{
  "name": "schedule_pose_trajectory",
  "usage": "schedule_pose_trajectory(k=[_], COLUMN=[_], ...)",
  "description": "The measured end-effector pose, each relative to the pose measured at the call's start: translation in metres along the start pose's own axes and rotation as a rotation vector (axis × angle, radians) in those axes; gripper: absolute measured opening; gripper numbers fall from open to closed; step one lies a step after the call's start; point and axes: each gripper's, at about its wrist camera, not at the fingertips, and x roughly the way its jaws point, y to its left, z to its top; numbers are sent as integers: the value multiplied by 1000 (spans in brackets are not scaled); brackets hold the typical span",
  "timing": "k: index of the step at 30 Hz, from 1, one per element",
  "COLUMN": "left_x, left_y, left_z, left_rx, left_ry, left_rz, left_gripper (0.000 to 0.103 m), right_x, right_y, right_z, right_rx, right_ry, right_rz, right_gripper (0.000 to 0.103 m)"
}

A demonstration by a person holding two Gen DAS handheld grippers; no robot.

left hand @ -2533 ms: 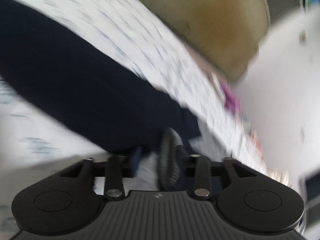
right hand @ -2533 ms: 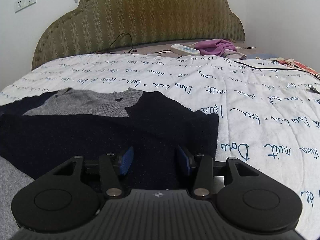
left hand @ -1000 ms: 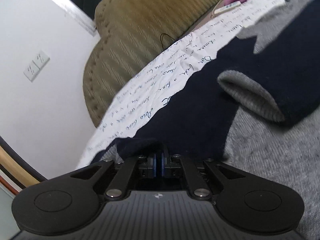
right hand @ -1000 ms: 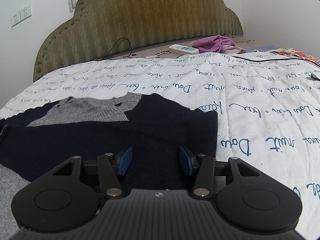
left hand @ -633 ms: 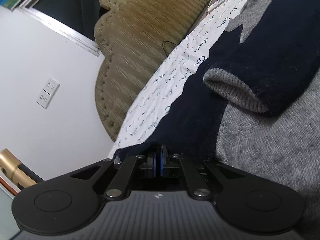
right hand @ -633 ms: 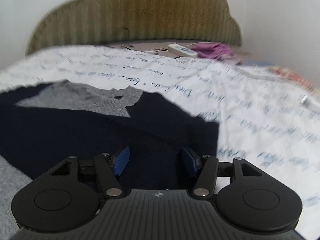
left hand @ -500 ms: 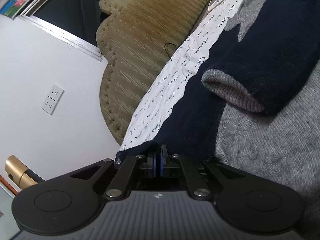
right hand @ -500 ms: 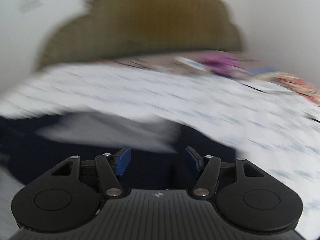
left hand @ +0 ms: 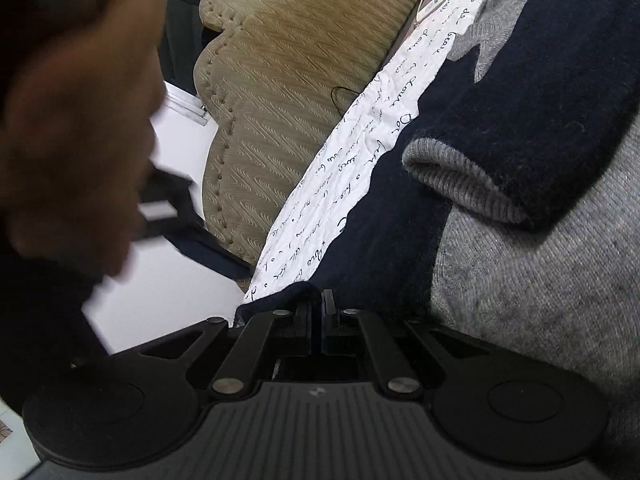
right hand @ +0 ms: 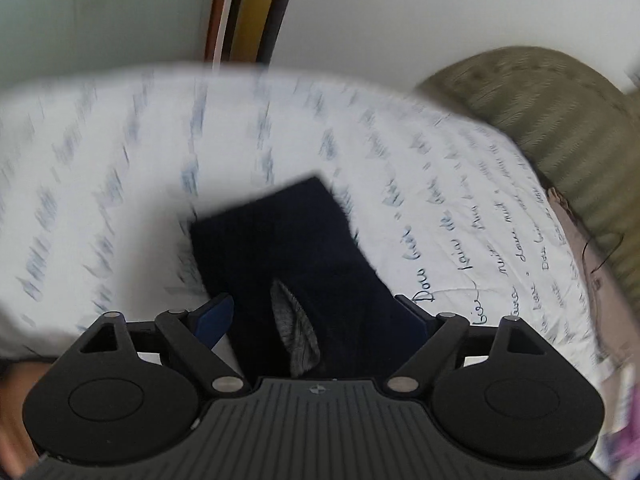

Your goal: Fold small clothes

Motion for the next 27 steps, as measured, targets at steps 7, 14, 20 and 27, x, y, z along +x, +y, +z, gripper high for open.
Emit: schedule_pose_trajectory(k=[7, 14, 20, 27], left_x=[1, 0, -7, -5], left_y=[2, 0, -6, -4], left_z=[0, 0, -1, 0], left_rx=[-10, 4, 39, 31], left_ry=[5, -15, -57, -42], left_rz=[-14, 22, 56, 44], left_gripper=[2, 4, 4, 4], right_x=[32, -2, -14, -5], right_y=[-17, -82, -116, -136], right_z=[3, -35, -104, -161], right_rx=[206, 579, 860, 1113], right_ry=[113, -81, -183, -246], right_rz=[99, 228, 316, 424], right_gripper=[21, 18, 18, 38])
